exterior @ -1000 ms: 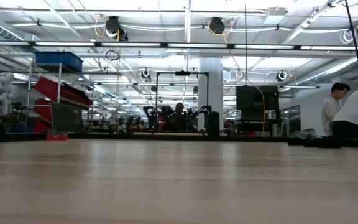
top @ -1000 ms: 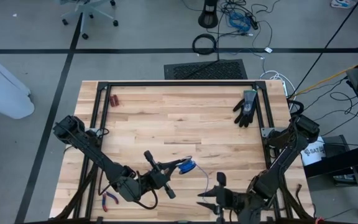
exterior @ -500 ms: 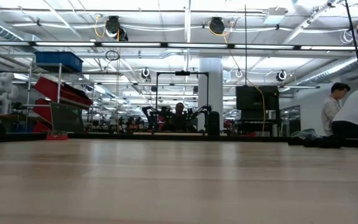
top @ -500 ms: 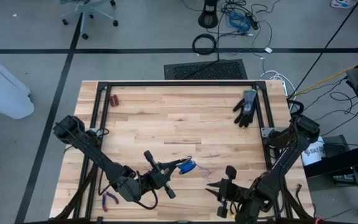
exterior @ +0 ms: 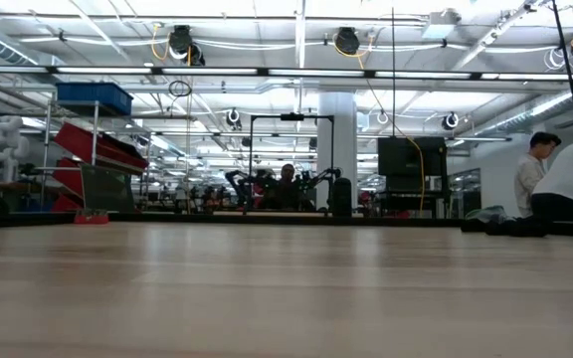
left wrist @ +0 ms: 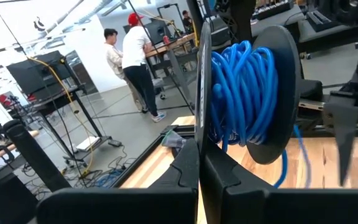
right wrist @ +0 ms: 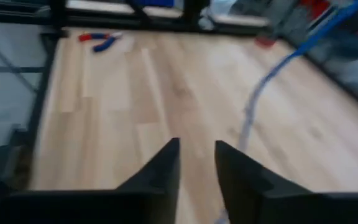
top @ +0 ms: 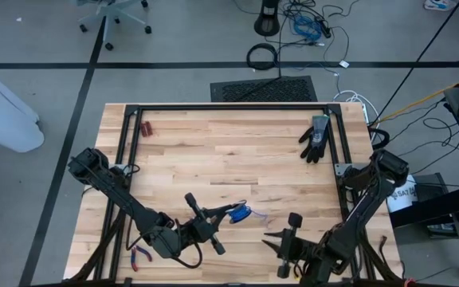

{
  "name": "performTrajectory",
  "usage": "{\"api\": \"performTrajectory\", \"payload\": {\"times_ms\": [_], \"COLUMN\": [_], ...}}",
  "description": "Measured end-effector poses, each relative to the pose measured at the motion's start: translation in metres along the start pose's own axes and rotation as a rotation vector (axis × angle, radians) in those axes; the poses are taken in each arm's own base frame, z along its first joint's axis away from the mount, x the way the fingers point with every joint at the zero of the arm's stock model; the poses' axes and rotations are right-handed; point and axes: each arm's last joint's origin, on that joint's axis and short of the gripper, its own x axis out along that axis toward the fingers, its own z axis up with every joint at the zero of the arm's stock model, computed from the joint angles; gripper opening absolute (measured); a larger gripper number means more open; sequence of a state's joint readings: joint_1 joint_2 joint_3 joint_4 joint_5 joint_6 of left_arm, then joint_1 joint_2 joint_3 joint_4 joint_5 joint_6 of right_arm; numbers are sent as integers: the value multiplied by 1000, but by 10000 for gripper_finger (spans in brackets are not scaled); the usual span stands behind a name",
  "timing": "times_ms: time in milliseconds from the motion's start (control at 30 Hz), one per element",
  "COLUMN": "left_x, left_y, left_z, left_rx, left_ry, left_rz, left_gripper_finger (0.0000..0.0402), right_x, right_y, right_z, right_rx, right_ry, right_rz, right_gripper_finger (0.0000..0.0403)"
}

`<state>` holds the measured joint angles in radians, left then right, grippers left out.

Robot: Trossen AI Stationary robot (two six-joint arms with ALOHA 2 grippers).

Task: Coil cords
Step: Coil the green wire onto a spool

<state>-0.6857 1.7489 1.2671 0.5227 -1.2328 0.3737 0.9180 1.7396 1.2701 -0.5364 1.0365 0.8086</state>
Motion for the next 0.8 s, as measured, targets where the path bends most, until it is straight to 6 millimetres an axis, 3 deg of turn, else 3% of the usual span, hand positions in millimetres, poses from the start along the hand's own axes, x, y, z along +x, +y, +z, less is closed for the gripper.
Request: {"api": "performTrajectory", "payload": {"times_ms": [167, 300, 800], "left_x": [-1, -1, -1], "left_y": [0, 0, 0], "left_z": [0, 0, 0], "left_rx": [0, 0, 5], "left_ry": [-1, -1, -1], "left_rz": [-2, -3, -2], "left_gripper_finger": [0, 0, 0], "right_x": [5, 12, 28], "right_y": [-1, -2, -9], "right_z": [-6, -7, -4], "right_rx": [-19, -33, -45], "right_ry": [-89, -98, -73], "right_rz": [-124, -158, -199], "right_gripper_finger": [154, 178, 123]}}
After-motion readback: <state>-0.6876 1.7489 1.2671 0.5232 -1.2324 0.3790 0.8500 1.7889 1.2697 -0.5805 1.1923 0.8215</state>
